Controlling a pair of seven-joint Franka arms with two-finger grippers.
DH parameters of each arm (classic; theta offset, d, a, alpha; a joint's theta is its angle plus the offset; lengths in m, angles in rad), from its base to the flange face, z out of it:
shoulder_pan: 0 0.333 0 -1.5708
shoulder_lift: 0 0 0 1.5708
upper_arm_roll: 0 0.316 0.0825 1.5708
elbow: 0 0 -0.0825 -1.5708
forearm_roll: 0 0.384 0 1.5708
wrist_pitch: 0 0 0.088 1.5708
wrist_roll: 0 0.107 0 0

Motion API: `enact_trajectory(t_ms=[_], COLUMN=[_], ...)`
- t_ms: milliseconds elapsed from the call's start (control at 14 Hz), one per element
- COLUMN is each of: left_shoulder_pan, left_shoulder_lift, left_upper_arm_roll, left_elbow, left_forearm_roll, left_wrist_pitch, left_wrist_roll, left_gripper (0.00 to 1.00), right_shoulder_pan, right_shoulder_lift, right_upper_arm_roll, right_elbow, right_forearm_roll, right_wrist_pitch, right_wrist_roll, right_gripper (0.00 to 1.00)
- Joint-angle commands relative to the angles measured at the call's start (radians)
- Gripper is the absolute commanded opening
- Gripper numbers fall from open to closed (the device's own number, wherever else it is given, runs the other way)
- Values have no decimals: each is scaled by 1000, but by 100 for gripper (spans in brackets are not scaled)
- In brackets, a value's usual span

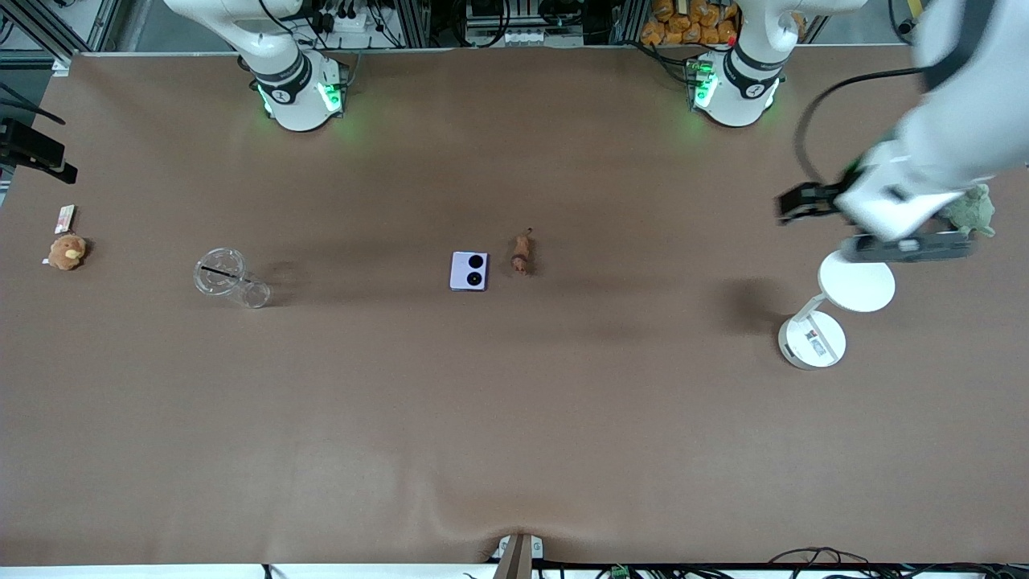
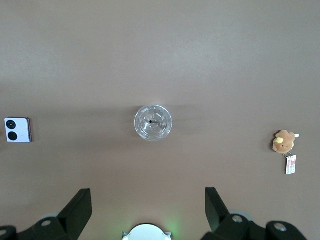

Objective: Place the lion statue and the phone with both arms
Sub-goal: 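Move the left gripper over to the brown lion figurine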

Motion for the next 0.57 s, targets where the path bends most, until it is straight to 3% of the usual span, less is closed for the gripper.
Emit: enact_trajectory(t_ms=[0, 500], left_shoulder_pan=[-127, -417], left_shoulder_lift=[103, 298], left_upper_arm_roll=[-4, -4], left_elbow=[70, 75], left_forearm_roll=[-2, -1], left_wrist_pitch=[-1, 250], left_wrist_roll=[-150, -451], left_gripper=[100, 100], right_shoulder_pan=[9, 7], right_shoulder_lift=[-27, -27], right_upper_arm_roll=[-1, -1], right_elbow=[-26, -26], right_forearm_roll=[-14, -14], right_wrist_pitch=[-3, -3], right_wrist_roll=[-11, -11], right_gripper=[100, 100])
